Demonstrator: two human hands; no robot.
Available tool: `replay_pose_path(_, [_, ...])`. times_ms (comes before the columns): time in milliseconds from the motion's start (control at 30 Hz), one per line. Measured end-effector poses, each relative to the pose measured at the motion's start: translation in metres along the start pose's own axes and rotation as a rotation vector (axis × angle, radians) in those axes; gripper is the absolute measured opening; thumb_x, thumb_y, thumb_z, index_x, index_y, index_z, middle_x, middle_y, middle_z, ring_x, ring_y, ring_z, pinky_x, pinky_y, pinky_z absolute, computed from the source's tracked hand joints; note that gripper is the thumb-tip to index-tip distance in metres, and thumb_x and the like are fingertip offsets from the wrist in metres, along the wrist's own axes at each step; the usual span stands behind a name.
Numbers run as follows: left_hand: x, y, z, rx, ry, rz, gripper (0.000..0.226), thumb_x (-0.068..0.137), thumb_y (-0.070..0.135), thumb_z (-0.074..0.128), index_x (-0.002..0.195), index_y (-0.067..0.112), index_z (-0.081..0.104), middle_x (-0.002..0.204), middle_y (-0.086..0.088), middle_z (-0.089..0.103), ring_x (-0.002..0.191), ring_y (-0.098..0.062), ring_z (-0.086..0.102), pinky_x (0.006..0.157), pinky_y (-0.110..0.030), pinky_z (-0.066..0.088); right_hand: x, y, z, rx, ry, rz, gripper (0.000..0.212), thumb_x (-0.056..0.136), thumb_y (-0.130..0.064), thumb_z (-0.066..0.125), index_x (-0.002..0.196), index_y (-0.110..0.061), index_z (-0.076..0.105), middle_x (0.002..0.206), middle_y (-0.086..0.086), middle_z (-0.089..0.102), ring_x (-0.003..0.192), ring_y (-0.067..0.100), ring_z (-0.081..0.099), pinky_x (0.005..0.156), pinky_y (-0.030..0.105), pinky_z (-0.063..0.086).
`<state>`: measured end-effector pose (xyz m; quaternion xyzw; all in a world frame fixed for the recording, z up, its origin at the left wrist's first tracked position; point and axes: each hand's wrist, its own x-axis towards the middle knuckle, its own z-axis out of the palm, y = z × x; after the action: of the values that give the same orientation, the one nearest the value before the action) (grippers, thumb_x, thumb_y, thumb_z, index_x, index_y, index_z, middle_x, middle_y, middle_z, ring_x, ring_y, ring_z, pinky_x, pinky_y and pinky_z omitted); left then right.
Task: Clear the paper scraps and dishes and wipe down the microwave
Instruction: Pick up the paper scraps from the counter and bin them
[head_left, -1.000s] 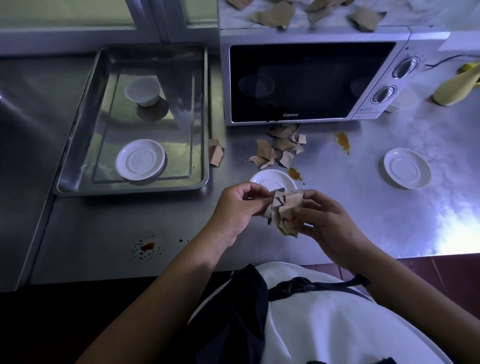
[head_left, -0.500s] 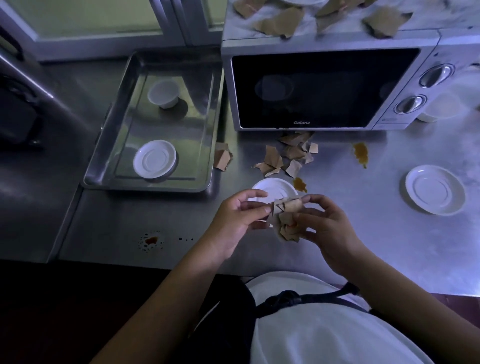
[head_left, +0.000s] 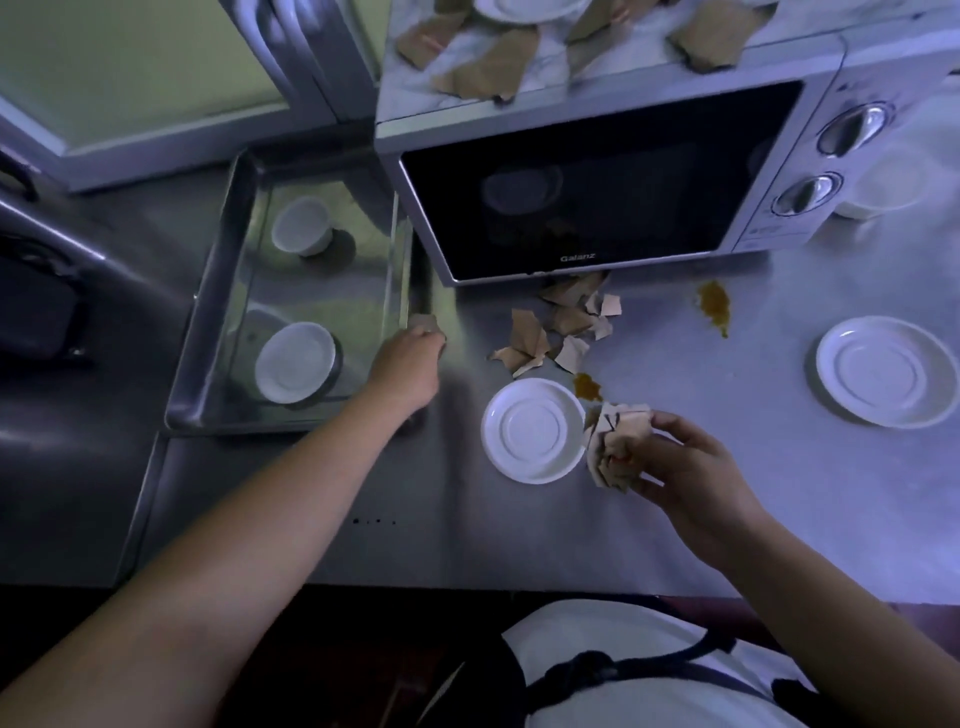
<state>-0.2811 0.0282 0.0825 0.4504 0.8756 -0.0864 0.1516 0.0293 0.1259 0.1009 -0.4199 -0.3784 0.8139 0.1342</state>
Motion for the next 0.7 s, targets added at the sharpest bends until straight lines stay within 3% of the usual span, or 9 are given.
replay_pose_path(100, [0.026, 0.003, -0.006, 0.095, -0.101, 0.059, 0.039, 0.087, -0.006, 0.048, 0.124, 0.004, 0.052, 0.132, -0.016, 0.045, 0.121, -0.035, 0.05, 0.096, -0.045, 0.047, -0.008, 0.0, -0.006, 0.052, 0.027, -0.023, 0.029, 0.08, 0.003, 0.063, 0.107, 0.014, 0.061, 0.091, 0.021, 0.065, 0.075, 0.027, 0.058, 0.063, 0.027, 0.051])
replay_pose_path(200, [0.047, 0.012, -0.002, 0.206, -0.173, 0.067, 0.06, 0.088, -0.008, 0.048, 0.144, 0.003, 0.033, 0.143, -0.021, 0.034, 0.13, -0.038, 0.041, 0.103, -0.046, 0.044, -0.016, 0.007, -0.013, 0.08, 0.094, -0.022, 0.024, 0.077, 0.002, 0.065, 0.1, 0.01, 0.064, 0.091, 0.024, 0.066, 0.073, 0.028, 0.059, 0.065, 0.032, 0.051])
replay_pose_path(300, [0.064, 0.02, 0.008, 0.293, -0.254, -0.063, 0.083, 0.087, -0.01, 0.054, 0.155, 0.002, 0.008, 0.159, -0.026, 0.007, 0.142, -0.045, 0.026, 0.11, -0.048, 0.039, -0.022, 0.016, -0.024, 0.097, 0.165, -0.007, 0.02, 0.083, 0.005, 0.063, 0.103, 0.005, 0.065, 0.104, 0.029, 0.068, 0.081, 0.032, 0.062, 0.074, 0.04, 0.051])
replay_pose_path(400, [0.079, 0.023, 0.02, 0.265, -0.306, -0.221, 0.09, 0.09, -0.006, 0.055, 0.156, 0.003, -0.007, 0.161, -0.027, -0.003, 0.144, -0.045, 0.024, 0.111, -0.049, 0.035, -0.028, 0.019, -0.029, 0.093, 0.201, -0.014, 0.021, 0.084, 0.005, 0.063, 0.104, 0.006, 0.065, 0.107, 0.03, 0.069, 0.087, 0.035, 0.065, 0.076, 0.04, 0.052])
replay_pose_path(533, [0.082, 0.028, 0.038, 0.117, -0.261, -0.335, 0.082, 0.094, 0.0, 0.053, 0.154, -0.002, -0.002, 0.157, -0.033, 0.009, 0.14, -0.046, 0.031, 0.107, -0.05, 0.041, -0.034, 0.024, -0.031, 0.098, 0.24, -0.017, 0.026, 0.085, 0.005, 0.063, 0.11, 0.012, 0.061, 0.108, 0.03, 0.07, 0.085, 0.033, 0.066, 0.078, 0.04, 0.051])
replay_pose_path(700, [0.063, 0.031, 0.048, 0.04, -0.228, -0.325, 0.08, 0.092, -0.002, 0.053, 0.151, -0.011, 0.0, 0.156, -0.035, 0.01, 0.139, -0.045, 0.033, 0.105, -0.046, 0.042, -0.034, 0.024, -0.032, 0.118, 0.284, 0.012, 0.028, 0.088, 0.008, 0.059, 0.115, 0.013, 0.058, 0.112, 0.03, 0.069, 0.087, 0.033, 0.066, 0.082, 0.042, 0.052])
